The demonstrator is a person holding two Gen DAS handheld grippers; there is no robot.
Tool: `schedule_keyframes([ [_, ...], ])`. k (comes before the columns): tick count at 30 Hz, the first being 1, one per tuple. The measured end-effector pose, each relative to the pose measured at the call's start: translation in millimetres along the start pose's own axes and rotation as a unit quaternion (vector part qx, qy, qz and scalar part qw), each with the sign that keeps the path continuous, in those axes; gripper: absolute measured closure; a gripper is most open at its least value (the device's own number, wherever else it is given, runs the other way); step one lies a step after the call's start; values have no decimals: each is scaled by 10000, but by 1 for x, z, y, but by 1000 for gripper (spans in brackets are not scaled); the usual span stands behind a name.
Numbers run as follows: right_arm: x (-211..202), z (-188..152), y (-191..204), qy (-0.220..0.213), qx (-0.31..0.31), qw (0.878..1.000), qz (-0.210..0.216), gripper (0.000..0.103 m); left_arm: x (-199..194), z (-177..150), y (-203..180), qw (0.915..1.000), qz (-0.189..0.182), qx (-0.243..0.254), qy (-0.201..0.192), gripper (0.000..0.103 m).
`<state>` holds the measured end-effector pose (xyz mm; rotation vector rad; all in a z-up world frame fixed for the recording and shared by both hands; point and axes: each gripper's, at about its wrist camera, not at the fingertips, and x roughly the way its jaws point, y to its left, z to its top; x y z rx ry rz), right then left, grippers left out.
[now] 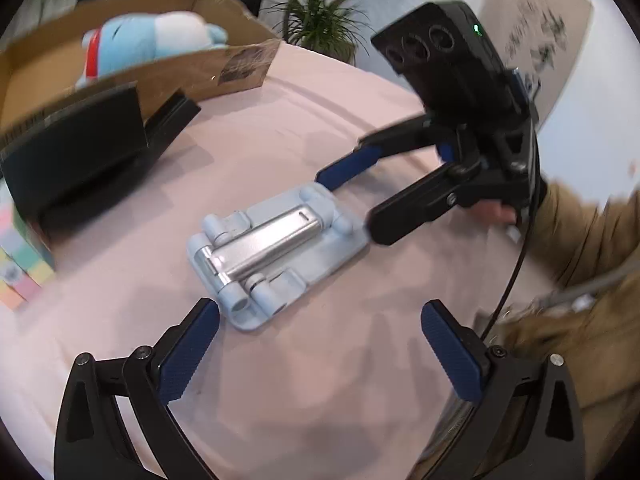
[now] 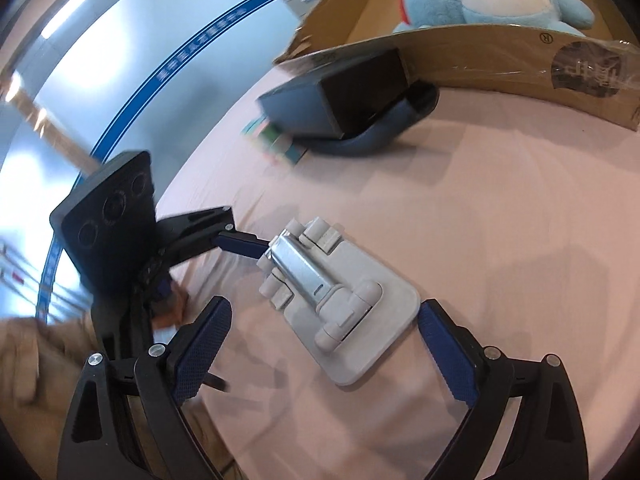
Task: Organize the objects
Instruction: 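Lower the right gripper onto the grey phone stand and close on it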
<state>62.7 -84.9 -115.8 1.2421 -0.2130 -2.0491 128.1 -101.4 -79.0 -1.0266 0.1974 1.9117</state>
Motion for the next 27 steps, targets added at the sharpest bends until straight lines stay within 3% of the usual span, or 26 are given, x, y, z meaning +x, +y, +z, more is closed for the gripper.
schedule_keyframes([
  [3, -5, -10, 11, -13, -871, 9960, -192, 7, -2, 5, 1, 9982, 445, 405, -27, 2],
  [8, 15, -15, 22, 456, -2242, 9714, -632, 7, 7, 17, 8, 9943, 360, 976, 232, 2],
  [10, 18, -16, 24, 530, -2569, 9633, -566, 7, 11, 16, 9, 9910, 227, 1273, 348, 2],
  [17, 18, -13, 19, 519, -2788, 9574, -539, 8, 20, 16, 12, 9872, -282, 1509, 440, 2],
  [20, 20, -11, 18, 423, -2779, 9570, -721, 21, 14, 9, 11, 9863, -161, 1588, 412, 13],
  [21, 30, -7, 22, 395, -2778, 9570, -740, 31, 11, 7, 11, 9862, -121, 1606, 395, 16],
  [23, 27, -8, 19, 391, -2727, 9590, -664, 32, 6, 2, 13, 9867, -24, 1587, 343, 27],
  [27, 24, -14, 23, 409, -2802, 9562, -741, 33, 12, 7, 13, 9864, 13, 1606, 355, 27],
])
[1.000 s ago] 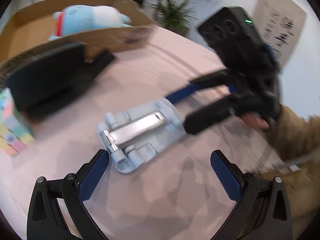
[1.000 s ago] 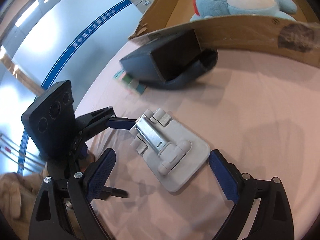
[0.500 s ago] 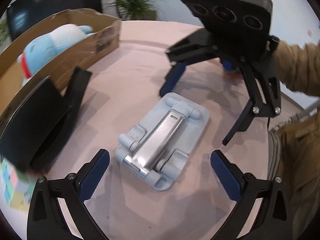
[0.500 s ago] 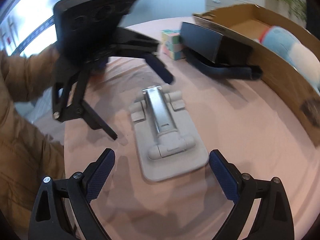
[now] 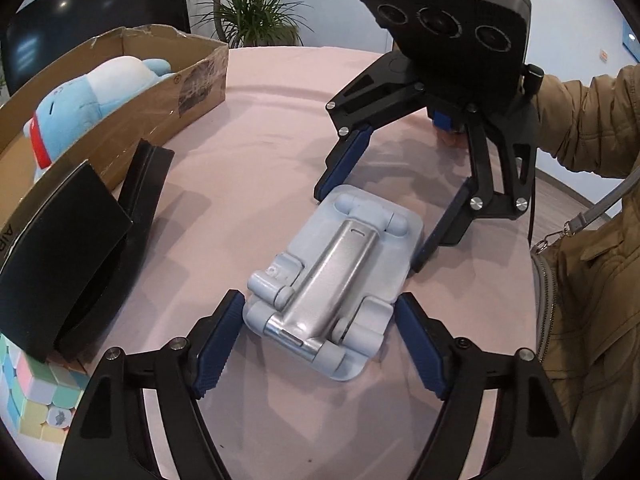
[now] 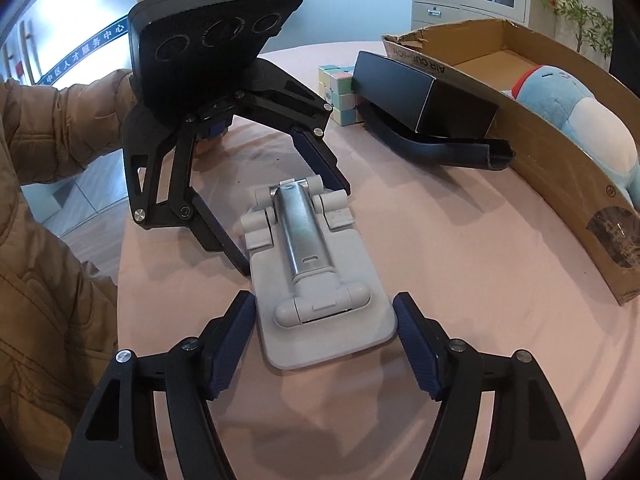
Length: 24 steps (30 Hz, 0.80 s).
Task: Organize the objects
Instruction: 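Lower the right gripper onto the grey phone stand and close on it, then carry the phone stand with the right gripper and release it into the box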
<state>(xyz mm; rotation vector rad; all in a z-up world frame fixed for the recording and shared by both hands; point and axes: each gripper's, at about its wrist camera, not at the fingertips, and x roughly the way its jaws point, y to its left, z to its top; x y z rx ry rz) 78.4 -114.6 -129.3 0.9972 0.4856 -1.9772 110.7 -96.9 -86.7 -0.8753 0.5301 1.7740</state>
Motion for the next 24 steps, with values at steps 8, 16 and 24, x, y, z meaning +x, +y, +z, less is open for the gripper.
schedule_keyframes([
  [8, -4, -1, 11, 118, -130, 9998, 20, 33, 6, 13, -13, 9995, 87, 242, 177, 30],
  [16, -20, 9, 16, 40, -285, 9995, -100, 33, 4, 33, -2, 9996, 159, 240, 16, 30],
  [24, -40, 66, -4, -12, -703, 9968, -391, 33, -40, 66, 35, 9960, 710, 476, -258, 30],
])
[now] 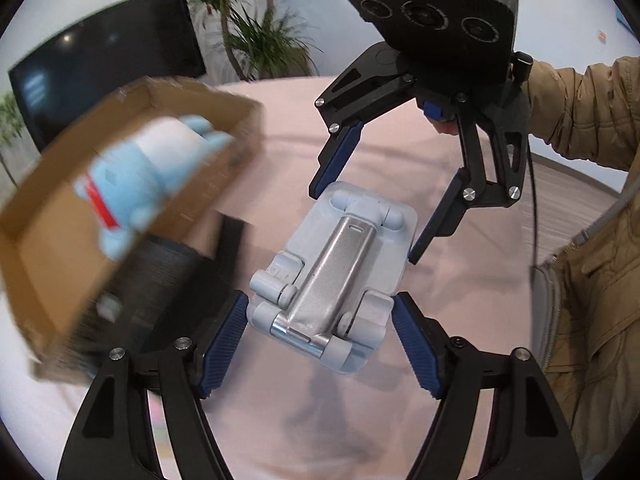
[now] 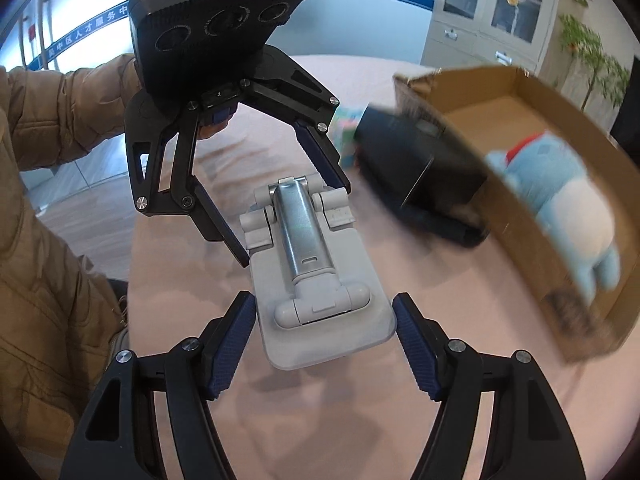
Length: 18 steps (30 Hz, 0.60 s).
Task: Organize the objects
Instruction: 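Carry the phone stand with the right gripper and release it into the box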
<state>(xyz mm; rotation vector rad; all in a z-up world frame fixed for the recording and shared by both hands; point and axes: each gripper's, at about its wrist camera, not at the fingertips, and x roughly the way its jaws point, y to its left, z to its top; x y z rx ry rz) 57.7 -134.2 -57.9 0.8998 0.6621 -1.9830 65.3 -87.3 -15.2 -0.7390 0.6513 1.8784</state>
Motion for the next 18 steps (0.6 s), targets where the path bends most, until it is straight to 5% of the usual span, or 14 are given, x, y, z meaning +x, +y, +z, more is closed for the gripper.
schedule_keyframes([
  [7, -11, 81, -67, -249, -228, 9974, -634, 32, -27, 29, 97, 9971, 713, -97, -239, 28],
  [10, -1, 107, -107, -493, 158, 9913, -1213, 31, -22, 26, 150, 9844, 1465, -920, -320, 21],
  [12, 7, 110, -125, -507, 545, 9851, -1552, 28, -22, 9, 169, 9759, 1581, -1468, -345, 21],
  [15, 7, 100, -130, -648, 844, 9841, -1419, 27, -27, -28, 160, 9741, 1436, -1707, -383, 15],
  [18, 9, 59, -129, -782, 1516, 9821, -802, 21, -25, -65, 135, 9761, 1200, -1792, -268, 5],
])
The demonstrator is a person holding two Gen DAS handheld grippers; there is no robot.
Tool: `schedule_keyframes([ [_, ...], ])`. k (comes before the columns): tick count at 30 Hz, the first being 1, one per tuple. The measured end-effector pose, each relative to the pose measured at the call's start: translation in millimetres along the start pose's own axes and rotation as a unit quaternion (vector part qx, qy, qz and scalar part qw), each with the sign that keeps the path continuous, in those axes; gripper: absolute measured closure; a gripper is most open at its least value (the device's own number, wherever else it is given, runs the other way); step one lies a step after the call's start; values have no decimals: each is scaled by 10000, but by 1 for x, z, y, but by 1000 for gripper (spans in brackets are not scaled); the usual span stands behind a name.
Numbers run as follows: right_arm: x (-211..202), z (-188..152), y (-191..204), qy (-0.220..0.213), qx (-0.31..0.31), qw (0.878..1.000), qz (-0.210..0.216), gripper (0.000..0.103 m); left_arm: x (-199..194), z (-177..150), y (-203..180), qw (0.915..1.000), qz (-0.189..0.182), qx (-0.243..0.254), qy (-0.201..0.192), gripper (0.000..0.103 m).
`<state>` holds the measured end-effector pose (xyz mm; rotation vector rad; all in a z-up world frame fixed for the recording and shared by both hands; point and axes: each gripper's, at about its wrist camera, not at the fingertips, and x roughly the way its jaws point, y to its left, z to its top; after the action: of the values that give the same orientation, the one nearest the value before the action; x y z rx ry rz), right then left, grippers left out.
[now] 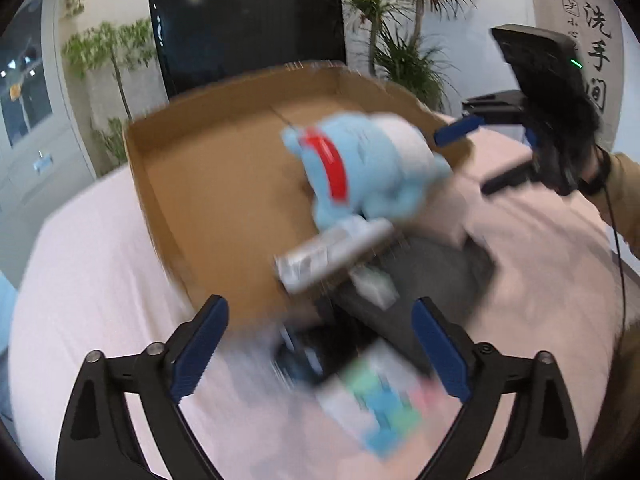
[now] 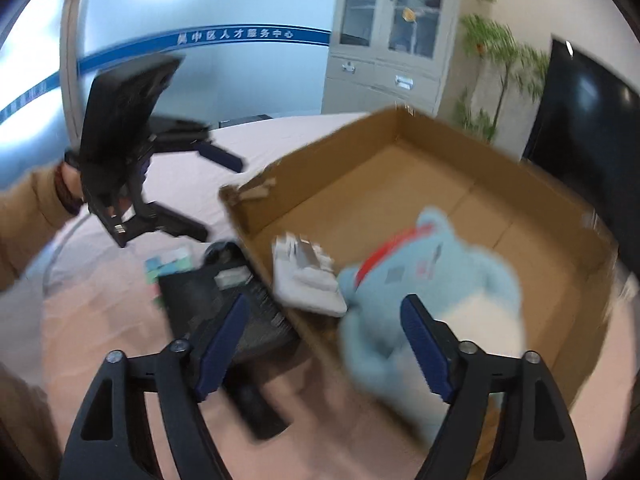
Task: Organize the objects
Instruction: 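Carry the phone stand with the right gripper and release it into the box, then grasp the pastel Rubik's cube with the right gripper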
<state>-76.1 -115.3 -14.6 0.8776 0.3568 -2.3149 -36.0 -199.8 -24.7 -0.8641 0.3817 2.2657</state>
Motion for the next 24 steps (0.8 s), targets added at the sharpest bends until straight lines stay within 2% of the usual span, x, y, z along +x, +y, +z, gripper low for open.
schedule_keyframes([
  [1, 0, -10, -2, 34, 200, 9997, 144, 21, -1, -18, -5, 10000, -55, -75, 30, 1],
  [3, -1, -30, -2, 70, 650, 9968, 466, 21, -2, -36, -10, 9996, -195, -169, 112, 1],
  [5, -5, -47, 9, -54, 972, 9917, 839, 21, 5, -49, -16, 9993, -171, -181, 267, 1],
  [7, -6, -49, 16, -127, 1021, 9901, 957, 21, 11, -55, -22, 9988, -281, -219, 349, 1],
  [9, -4, -54, 49, -204, 1018, 9855, 1338, 17, 15, -54, -27, 9983, -406, -209, 359, 1],
  [15, 17, -59, 102, 201, 708, 9864, 1467, 17, 44, -42, -32, 9966, -604, -177, 528, 1],
  [18, 13, -64, 110, 228, 768, 9861, 1457, 17, 48, -43, -36, 9941, -910, -225, 551, 1],
  [21, 0, -71, 111, 167, 873, 9855, 1444, 17, 40, -47, -64, 9892, -1362, 109, 527, 1],
  [24, -14, -81, 118, 137, 901, 9854, 1440, 17, 34, -50, -107, 9813, -1703, 660, 604, 1],
])
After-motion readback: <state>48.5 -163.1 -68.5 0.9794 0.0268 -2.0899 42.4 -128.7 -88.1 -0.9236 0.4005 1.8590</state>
